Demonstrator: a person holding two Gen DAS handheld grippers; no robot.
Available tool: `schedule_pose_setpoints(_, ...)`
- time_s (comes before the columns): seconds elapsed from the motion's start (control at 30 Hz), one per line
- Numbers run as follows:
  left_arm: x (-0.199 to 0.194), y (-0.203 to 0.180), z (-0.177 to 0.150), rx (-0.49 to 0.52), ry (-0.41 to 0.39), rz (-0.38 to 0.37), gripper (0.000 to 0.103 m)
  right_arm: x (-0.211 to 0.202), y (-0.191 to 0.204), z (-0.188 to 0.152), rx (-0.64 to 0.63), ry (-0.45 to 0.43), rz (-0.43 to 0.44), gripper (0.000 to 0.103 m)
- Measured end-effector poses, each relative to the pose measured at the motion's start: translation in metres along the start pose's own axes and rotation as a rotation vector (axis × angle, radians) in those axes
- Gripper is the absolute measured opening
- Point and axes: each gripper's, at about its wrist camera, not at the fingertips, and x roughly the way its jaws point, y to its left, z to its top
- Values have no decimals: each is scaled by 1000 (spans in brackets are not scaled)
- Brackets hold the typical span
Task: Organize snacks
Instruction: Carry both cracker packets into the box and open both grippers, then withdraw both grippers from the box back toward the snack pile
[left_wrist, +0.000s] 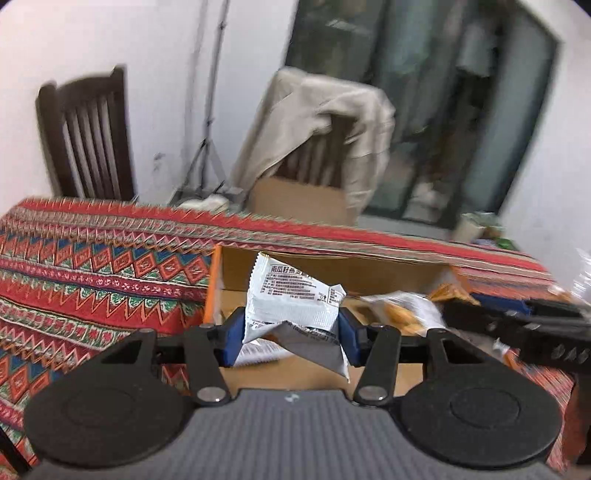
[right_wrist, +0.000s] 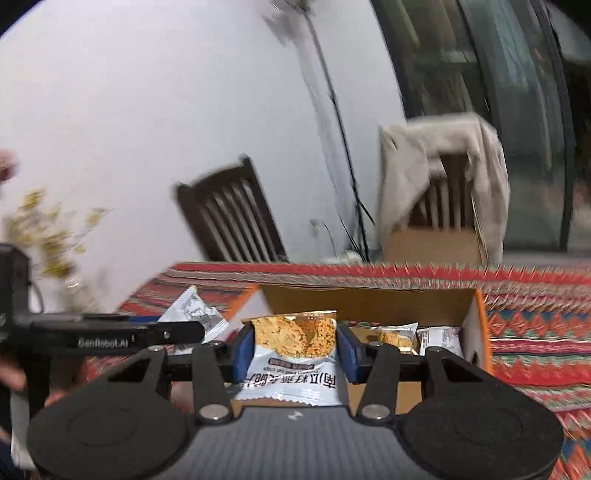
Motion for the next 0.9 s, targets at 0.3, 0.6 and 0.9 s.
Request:
schedule_pose_setpoints(0.3, 95, 10, 21, -30, 90, 78, 62, 164, -43, 11, 124, 200, -126, 55)
schedule_pose_setpoints(0.6, 42, 20, 21, 14, 33, 53, 72, 143, -38, 14, 126, 143, -127, 77)
schedule_pose_setpoints(0.9, -80, 4, 0, 116, -41, 42, 80, 25, -13, 33, 4, 75, -113, 83)
